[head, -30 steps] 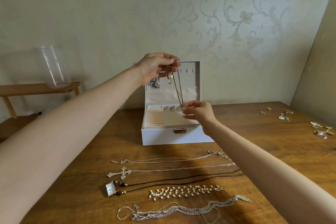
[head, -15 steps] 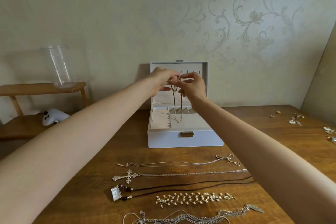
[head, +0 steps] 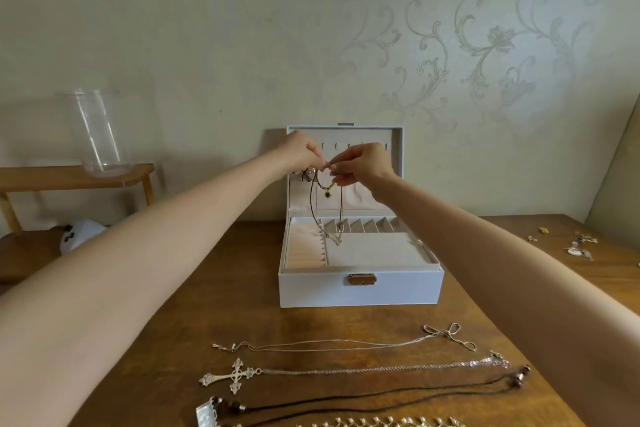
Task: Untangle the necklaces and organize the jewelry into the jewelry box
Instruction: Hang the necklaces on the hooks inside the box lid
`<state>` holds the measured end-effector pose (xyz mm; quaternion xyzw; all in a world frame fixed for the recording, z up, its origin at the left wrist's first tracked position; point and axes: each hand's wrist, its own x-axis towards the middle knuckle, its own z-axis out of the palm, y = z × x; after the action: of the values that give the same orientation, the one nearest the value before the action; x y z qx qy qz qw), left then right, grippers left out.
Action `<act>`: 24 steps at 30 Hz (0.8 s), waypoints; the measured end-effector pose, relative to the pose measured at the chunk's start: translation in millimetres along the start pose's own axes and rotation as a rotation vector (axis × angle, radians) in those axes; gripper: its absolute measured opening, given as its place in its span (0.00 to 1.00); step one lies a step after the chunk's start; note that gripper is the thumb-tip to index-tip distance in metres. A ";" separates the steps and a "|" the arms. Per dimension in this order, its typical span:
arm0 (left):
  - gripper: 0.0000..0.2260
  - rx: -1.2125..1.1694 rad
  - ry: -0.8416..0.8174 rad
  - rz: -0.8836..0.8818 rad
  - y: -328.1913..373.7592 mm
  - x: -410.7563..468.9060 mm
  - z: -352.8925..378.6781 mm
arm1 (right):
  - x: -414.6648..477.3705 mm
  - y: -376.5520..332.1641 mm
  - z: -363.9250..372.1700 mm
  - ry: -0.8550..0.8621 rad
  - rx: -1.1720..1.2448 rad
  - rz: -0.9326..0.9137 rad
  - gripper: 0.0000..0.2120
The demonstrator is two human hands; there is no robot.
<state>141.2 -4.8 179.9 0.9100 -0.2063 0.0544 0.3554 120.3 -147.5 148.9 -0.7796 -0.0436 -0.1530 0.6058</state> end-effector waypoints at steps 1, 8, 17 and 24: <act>0.02 -0.058 0.009 -0.007 -4.1 4.8 1.8 | 5.5 2.5 1.0 0.012 0.005 0.000 0.04; 0.08 -0.455 0.236 -0.143 -24.5 44.9 27.6 | 44.6 18.5 11.9 0.146 0.174 0.034 0.01; 0.03 -0.092 0.661 -0.215 -29.8 92.5 46.9 | 92.9 30.8 36.5 0.425 -0.052 -0.118 0.10; 0.07 0.090 0.651 -0.177 -32.8 92.1 55.1 | 102.2 39.7 44.4 0.505 -0.160 -0.078 0.07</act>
<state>236.0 -51.0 141.2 0.8741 0.0005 0.3201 0.3653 235.6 -127.4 131.9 -0.7598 0.0910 -0.3689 0.5275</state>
